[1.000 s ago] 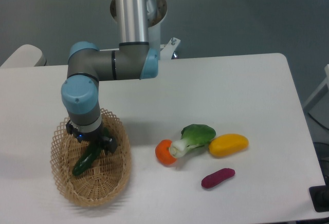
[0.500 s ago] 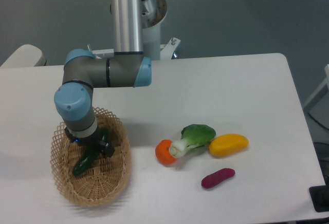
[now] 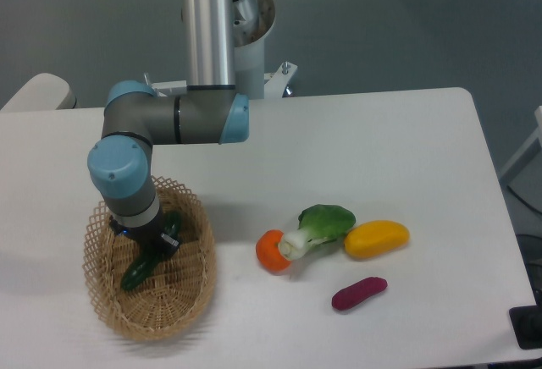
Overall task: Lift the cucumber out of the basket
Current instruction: 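Close the gripper around the green cucumber, then lift the cucumber out of the basket toward the bok choy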
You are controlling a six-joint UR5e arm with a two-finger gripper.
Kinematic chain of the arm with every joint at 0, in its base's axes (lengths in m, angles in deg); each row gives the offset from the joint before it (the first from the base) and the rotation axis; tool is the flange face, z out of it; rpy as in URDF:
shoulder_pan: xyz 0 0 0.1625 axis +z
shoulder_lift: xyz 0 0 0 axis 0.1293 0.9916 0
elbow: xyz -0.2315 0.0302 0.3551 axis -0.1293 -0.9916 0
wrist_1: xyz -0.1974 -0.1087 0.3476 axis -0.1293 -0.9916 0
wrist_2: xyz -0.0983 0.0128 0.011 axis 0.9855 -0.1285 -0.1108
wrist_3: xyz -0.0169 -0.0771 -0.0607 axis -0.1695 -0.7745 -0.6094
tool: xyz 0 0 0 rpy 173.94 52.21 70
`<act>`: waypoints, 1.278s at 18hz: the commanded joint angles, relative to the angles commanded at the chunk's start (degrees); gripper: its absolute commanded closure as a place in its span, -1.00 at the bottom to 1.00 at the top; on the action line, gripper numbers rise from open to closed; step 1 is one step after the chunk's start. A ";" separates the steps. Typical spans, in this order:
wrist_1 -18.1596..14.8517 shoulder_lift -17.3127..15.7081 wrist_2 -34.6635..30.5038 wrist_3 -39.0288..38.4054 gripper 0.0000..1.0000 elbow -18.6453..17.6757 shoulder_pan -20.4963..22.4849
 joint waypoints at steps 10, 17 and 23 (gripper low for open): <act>-5.79 -5.80 0.09 13.69 0.59 7.11 6.67; -16.08 -6.07 0.35 30.56 0.59 14.24 18.26; -18.19 -7.21 0.79 44.35 0.59 14.59 25.92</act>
